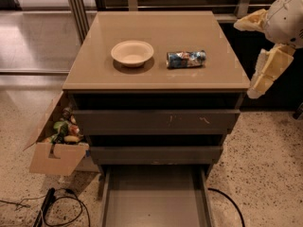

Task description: Place redbull can into bottom drawer

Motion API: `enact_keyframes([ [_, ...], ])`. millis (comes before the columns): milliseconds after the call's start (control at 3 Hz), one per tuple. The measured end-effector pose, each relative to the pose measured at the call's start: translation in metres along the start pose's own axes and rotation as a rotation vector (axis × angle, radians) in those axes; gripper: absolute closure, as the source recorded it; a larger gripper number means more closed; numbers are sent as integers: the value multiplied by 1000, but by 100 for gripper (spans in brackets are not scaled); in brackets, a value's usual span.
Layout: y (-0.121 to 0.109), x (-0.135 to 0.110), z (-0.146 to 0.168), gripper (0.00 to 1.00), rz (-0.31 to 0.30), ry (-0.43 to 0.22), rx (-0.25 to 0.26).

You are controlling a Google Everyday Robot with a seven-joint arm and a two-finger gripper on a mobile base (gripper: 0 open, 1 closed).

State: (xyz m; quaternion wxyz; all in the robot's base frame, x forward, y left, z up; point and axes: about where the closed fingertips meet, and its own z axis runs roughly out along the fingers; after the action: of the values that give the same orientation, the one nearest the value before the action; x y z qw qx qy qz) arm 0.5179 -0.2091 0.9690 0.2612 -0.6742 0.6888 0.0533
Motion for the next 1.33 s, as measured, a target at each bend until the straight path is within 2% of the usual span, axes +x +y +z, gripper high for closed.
enact_keyframes([
  [667, -5, -2, 3, 0, 24, -20, 6],
  [1000, -35, 1, 12, 0, 89, -27, 66],
  [1333, -79, 13, 26, 0, 149, -31, 140],
])
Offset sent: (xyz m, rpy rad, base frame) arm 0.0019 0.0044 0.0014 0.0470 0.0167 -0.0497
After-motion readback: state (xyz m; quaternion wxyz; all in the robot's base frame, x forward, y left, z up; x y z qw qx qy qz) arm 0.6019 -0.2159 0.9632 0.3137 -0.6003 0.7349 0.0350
